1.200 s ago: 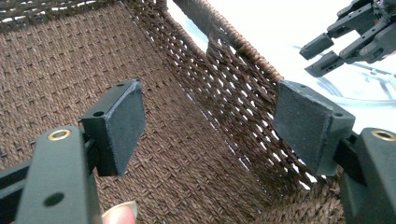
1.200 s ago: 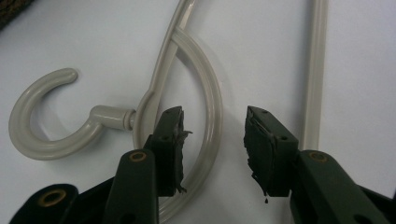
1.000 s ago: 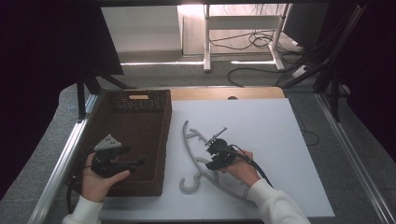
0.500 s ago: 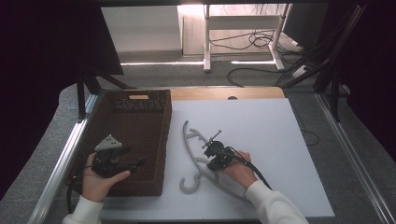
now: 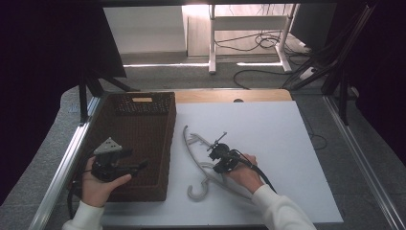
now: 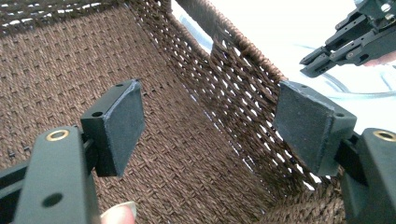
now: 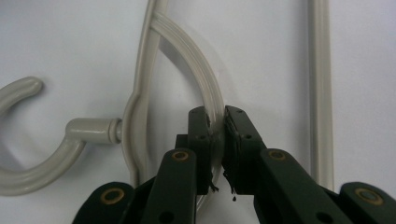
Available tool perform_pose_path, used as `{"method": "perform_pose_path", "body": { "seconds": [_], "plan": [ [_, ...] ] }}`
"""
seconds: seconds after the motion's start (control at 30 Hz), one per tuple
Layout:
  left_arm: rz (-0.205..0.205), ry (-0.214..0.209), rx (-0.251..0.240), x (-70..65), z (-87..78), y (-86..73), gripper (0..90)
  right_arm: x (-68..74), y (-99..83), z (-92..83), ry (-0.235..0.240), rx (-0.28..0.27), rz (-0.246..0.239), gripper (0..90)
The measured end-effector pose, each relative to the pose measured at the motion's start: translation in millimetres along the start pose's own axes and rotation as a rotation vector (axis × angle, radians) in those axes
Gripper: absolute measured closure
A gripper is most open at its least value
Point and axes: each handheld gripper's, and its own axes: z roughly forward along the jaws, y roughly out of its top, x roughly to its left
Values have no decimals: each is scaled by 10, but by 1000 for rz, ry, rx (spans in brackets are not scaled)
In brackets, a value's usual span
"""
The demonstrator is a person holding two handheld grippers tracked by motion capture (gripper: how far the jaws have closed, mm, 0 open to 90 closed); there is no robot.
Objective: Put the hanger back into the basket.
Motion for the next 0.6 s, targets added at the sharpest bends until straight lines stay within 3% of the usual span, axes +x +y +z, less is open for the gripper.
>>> {"method": "perform_pose_path", "body": {
  "seconds": [0.33, 0.5, 0.6],
  "plan": [
    [-12, 1, -24, 22, -51, 4, 247, -49, 14, -235, 25, -76, 14, 818],
    [-16, 2, -31, 27, -64, 6, 248, -113, 23, -403, 47, -140, 42, 818],
    [-23, -2, -40, 33, -72, 8, 249, -204, 20, -567, 71, -214, 80, 818]
  ]
}}
